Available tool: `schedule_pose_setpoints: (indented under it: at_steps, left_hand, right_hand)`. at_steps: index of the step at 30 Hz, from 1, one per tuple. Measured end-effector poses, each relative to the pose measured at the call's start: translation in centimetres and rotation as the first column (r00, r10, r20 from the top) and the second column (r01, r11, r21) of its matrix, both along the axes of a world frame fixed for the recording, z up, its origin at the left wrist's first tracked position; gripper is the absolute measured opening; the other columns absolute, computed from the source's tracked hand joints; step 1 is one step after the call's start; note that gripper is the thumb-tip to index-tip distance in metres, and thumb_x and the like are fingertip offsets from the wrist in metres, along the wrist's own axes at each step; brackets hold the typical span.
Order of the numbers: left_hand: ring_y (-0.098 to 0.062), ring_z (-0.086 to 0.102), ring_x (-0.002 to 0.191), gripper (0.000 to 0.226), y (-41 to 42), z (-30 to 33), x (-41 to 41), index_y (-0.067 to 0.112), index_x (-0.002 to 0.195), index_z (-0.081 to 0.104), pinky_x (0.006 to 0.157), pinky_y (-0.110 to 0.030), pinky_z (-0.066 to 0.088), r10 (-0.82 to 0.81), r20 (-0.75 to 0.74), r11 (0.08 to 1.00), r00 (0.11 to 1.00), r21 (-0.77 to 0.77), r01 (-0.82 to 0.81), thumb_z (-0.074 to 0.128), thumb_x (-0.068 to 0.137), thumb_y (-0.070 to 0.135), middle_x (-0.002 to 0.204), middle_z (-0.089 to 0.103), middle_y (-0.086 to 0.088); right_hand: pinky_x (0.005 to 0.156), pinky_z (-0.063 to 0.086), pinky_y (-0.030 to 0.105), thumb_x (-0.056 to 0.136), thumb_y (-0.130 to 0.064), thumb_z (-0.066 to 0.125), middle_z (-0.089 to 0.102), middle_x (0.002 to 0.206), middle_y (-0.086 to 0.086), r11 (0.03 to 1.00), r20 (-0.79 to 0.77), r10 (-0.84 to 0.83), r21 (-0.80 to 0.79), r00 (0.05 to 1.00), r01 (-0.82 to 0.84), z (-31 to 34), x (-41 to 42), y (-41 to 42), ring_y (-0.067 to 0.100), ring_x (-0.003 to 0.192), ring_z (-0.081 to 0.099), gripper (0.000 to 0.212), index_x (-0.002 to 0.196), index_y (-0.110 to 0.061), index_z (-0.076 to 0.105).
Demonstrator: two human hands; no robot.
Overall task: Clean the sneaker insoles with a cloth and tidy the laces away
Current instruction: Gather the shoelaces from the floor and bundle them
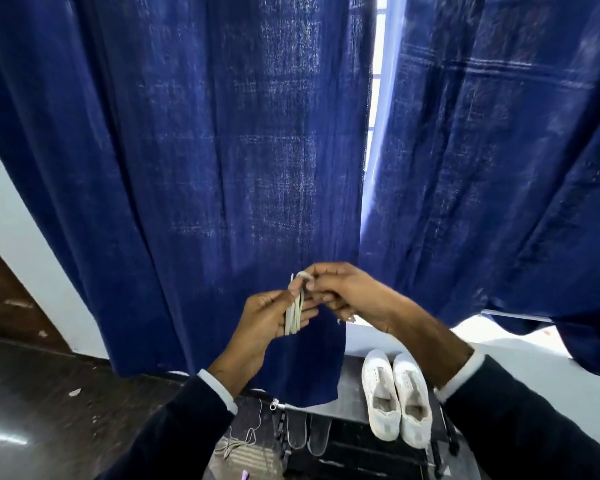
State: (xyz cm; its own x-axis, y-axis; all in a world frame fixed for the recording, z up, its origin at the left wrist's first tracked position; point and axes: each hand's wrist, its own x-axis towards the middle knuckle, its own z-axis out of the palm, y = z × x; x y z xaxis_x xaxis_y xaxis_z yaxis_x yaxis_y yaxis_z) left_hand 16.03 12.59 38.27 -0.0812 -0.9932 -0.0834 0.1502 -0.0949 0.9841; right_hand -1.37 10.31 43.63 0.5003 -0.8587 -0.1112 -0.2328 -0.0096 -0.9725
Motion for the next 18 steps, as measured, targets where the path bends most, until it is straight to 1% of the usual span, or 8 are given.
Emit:
schedule_pose_setpoints:
  at_steps: [2, 4, 6, 8, 12, 15, 16, 18]
  left_hand:
    - [-0.034, 0.074, 0.100, 0.031, -0.2, 0.2, 0.1, 0.002, 0.113, 0.073, 0.089, -0.040, 0.061, 0.067, -0.046, 0.997, 0.997, -0.024, -0.068, 0.058, 0.101, 0.026, 0.103, 0.077, -0.019]
    - [-0.033, 0.073, 0.103, 0.032, -0.4, 0.7, 0.3, 0.001, 0.115, 0.072, 0.087, -0.037, 0.061, 0.092, -0.160, 0.995, 0.983, -0.023, -0.097, 0.054, 0.103, 0.024, 0.108, 0.076, -0.018]
    - [-0.030, 0.072, 0.109, 0.034, -0.4, 1.2, 0.4, -0.002, 0.120, 0.067, 0.089, -0.034, 0.061, 0.072, -0.291, 0.996, 0.954, -0.029, -0.084, 0.049, 0.105, 0.022, 0.114, 0.074, -0.018]
    - [-0.030, 0.071, 0.111, 0.032, -0.5, 1.7, 0.5, -0.003, 0.123, 0.065, 0.093, -0.034, 0.059, 0.043, -0.347, 0.996, 0.937, -0.055, -0.066, 0.048, 0.105, 0.017, 0.117, 0.073, -0.019]
    - [-0.029, 0.072, 0.109, 0.028, -0.1, 2.6, 0.4, -0.003, 0.125, 0.063, 0.093, -0.034, 0.059, -0.039, -0.341, 0.995, 0.939, -0.097, 0.006, 0.050, 0.102, 0.008, 0.117, 0.073, -0.019]
    - [-0.028, 0.072, 0.109, 0.028, 0.5, 2.6, 0.4, 0.000, 0.125, 0.064, 0.088, -0.032, 0.060, -0.117, -0.261, 0.988, 0.958, -0.131, 0.085, 0.048, 0.103, 0.009, 0.116, 0.074, -0.019]
    - [-0.028, 0.072, 0.108, 0.028, 0.6, 2.3, 0.4, 0.001, 0.124, 0.065, 0.086, -0.031, 0.061, -0.137, -0.235, 0.985, 0.962, -0.132, 0.108, 0.048, 0.104, 0.010, 0.116, 0.074, -0.019]
    - [-0.029, 0.073, 0.106, 0.028, 0.9, 1.9, 0.3, 0.001, 0.123, 0.065, 0.084, -0.030, 0.061, -0.164, -0.200, 0.984, 0.966, -0.100, 0.146, 0.047, 0.104, 0.010, 0.115, 0.074, -0.020]
  right_hand:
    - [0.044, 0.021, 0.017, 0.106, -0.030, 0.049, 0.035, 0.065, -0.006, 0.998, 0.082, 0.066, 0.009, 0.994, -0.067, -1.0, 0.7, 1.7, 0.005, 0.052, 0.026, 0.022, 0.106, -0.027, 0.071]
    - [0.046, 0.018, 0.020, 0.106, -0.038, 0.048, 0.033, 0.064, -0.005, 0.998, 0.148, 0.062, 0.021, 0.987, -0.066, -2.7, 1.3, 2.5, 0.007, 0.053, 0.024, 0.025, 0.108, -0.024, 0.068]
    - [0.049, 0.016, 0.023, 0.105, -0.043, 0.048, 0.031, 0.062, -0.005, 0.998, 0.150, 0.061, 0.017, 0.987, -0.064, -4.7, 1.5, 2.7, 0.009, 0.055, 0.023, 0.031, 0.101, -0.021, 0.071]
    - [0.048, 0.019, 0.021, 0.106, -0.042, 0.046, 0.029, 0.062, -0.004, 0.997, 0.149, 0.052, 0.055, 0.987, -0.061, -6.5, 1.3, 2.7, 0.009, 0.054, 0.023, 0.037, 0.096, -0.018, 0.073]
    - [0.050, 0.028, 0.021, 0.107, -0.037, 0.046, 0.030, 0.062, -0.002, 0.981, 0.110, 0.063, 0.175, 0.992, -0.082, -9.2, 0.4, 1.7, 0.010, 0.053, 0.028, 0.039, 0.103, -0.013, 0.076]
    - [0.056, 0.031, 0.024, 0.109, -0.029, 0.043, 0.036, 0.060, -0.003, 0.978, 0.008, 0.076, 0.192, 0.997, -0.076, -10.0, -0.4, 0.1, 0.012, 0.056, 0.032, 0.039, 0.111, -0.005, 0.074]
    - [0.055, 0.032, 0.023, 0.109, -0.026, 0.043, 0.038, 0.058, -0.003, 0.982, -0.024, 0.052, 0.184, 0.998, -0.047, -9.9, -0.6, -0.5, 0.011, 0.055, 0.034, 0.038, 0.110, -0.004, 0.073]
    - [0.051, 0.032, 0.022, 0.108, -0.016, 0.044, 0.044, 0.056, -0.003, 0.984, -0.061, -0.024, 0.175, 0.998, 0.034, -8.8, -0.8, -1.6, 0.009, 0.049, 0.037, 0.030, 0.097, -0.006, 0.070]
